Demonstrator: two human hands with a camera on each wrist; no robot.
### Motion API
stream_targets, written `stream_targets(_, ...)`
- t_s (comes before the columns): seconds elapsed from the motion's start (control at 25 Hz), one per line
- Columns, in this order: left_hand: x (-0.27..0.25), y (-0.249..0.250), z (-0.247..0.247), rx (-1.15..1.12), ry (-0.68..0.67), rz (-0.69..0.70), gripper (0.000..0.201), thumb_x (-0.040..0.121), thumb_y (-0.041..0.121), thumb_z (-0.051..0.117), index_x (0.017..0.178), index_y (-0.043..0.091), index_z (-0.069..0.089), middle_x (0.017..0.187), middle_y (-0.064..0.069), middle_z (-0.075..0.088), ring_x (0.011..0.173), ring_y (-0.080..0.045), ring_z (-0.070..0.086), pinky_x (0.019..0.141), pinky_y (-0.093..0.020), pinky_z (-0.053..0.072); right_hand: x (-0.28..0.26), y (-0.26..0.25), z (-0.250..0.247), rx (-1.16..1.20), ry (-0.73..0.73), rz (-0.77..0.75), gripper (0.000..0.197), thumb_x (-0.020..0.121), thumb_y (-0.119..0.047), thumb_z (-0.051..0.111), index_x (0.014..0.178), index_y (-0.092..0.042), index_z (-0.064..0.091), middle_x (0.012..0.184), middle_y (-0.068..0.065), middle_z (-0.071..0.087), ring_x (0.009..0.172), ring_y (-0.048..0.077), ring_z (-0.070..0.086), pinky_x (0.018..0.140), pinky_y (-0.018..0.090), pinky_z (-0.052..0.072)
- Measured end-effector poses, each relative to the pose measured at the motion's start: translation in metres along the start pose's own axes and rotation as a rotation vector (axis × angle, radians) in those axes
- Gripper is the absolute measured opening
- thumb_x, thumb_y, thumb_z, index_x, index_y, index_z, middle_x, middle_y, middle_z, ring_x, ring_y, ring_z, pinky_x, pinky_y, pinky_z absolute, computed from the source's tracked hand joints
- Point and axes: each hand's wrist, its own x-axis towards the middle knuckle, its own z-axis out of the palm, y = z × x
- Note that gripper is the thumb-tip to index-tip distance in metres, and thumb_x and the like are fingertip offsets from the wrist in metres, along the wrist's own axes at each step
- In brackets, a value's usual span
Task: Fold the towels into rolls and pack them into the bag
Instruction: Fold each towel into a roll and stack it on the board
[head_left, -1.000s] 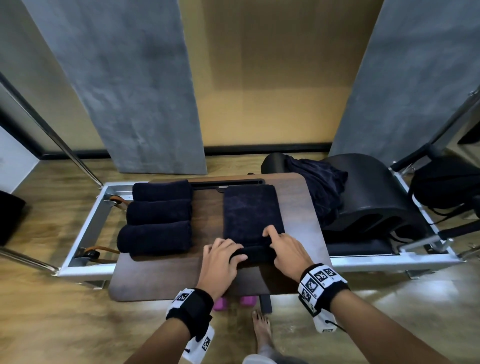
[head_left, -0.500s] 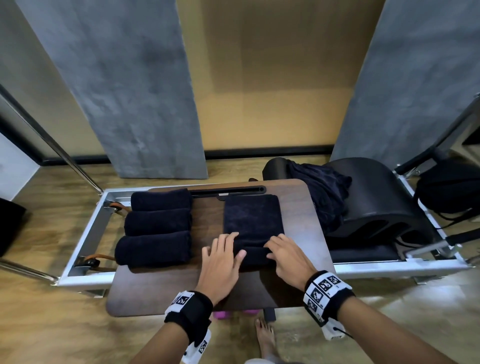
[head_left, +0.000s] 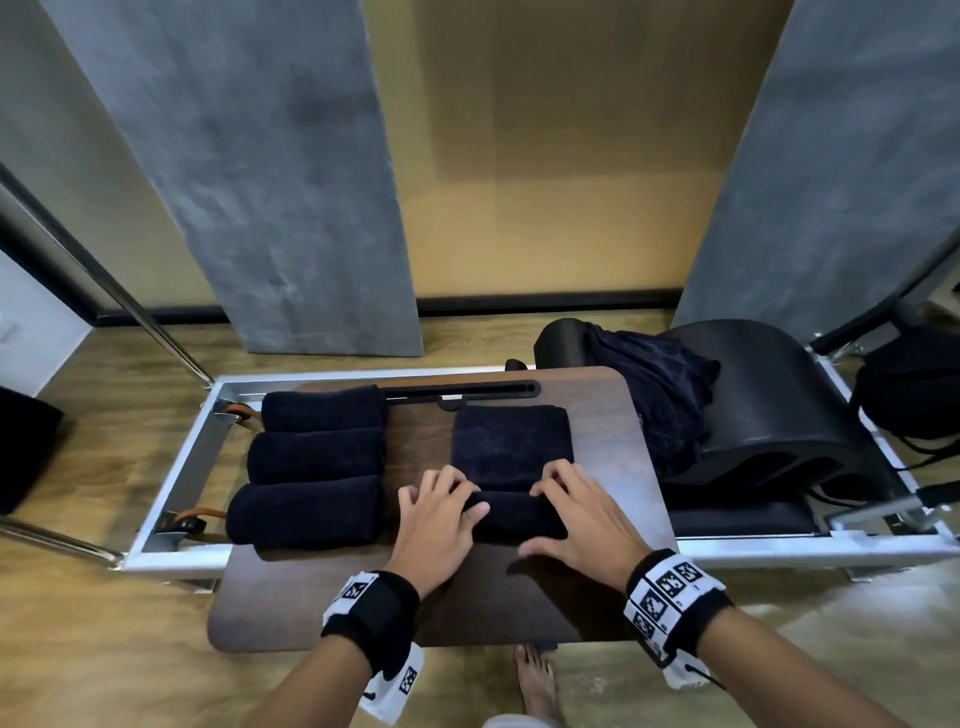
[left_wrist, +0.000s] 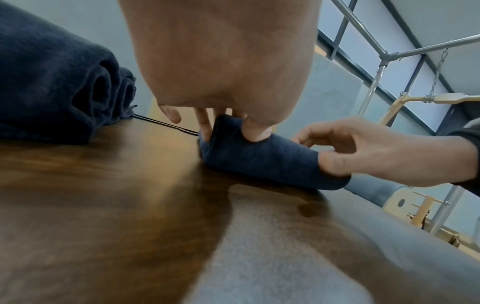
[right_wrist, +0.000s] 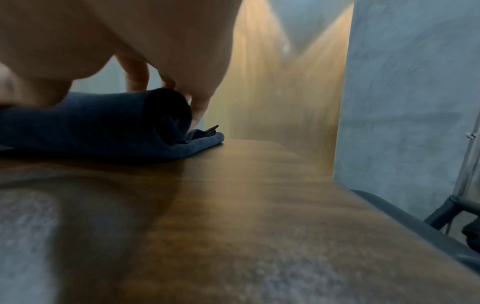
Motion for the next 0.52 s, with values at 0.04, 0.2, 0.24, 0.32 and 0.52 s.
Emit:
stream_targets(0.04,0.003,0.000,-0.001,-0.008,-0.003,-0.011,0.027,0.109,0.047,0.041,0.120,0.035,0.062,0.127,0.017,0.043,0.123,-0.010,0.039,0.100,-0.041,0.030,0.000,0.000,0.000,-0.059,0.004,-0.028,0.062,0.086,-0.068,0.063,0.129,-0.025,0.057,0.133,-0.008,0.043,0.122,0.010,0.044,0.100,0.026,0.044)
stream_targets(0.2,0.014,-0.001,-0.006,-0.016,-0.043,-0.011,0.033,0.111,0.050,0.034,0.123,0.033,0.060,0.124,0.013,0.042,0.123,-0.014,0.042,0.102,-0.041,0.030,0.010,0.005,-0.007,-0.005,-0.042,-0.072,0.043,0.099,-0.045,0.063,0.134,-0.020,0.059,0.125,-0.006,0.056,0.115,0.015,0.053,0.102,0.032,0.045)
stream_targets(0.24,0.015,0.000,-0.007,-0.055,-0.033,-0.017,0.036,0.110,0.054,0.033,0.129,0.034,0.056,0.124,0.014,0.044,0.123,-0.013,0.043,0.103,-0.041,0.031,0.014,0.006,-0.010,0.052,-0.068,-0.049,0.040,0.102,-0.041,0.061,0.136,-0.020,0.057,0.124,-0.005,0.058,0.113,0.016,0.055,0.101,0.034,0.047)
stream_targets(0.32,0.015,0.000,-0.010,-0.182,-0.015,-0.056,0.049,0.103,0.070,0.038,0.139,0.036,0.043,0.126,0.018,0.047,0.123,-0.006,0.044,0.108,-0.041,0.031,0.021,0.011,-0.016,0.171,-0.096,-0.002,0.034,0.104,-0.030,0.060,0.136,-0.025,0.052,0.119,-0.003,0.064,0.107,0.018,0.062,0.094,0.037,0.052)
stream_targets(0.52,0.016,-0.002,-0.010,-0.183,-0.065,-0.025,0.062,0.094,0.061,0.065,0.139,0.032,0.034,0.133,0.017,0.037,0.128,-0.009,0.044,0.103,-0.038,0.034,0.035,0.022,-0.026,0.367,-0.047,0.099,0.022,0.105,-0.018,0.054,0.111,-0.035,0.041,0.080,0.007,0.062,0.068,0.017,0.057,0.069,0.046,0.051)
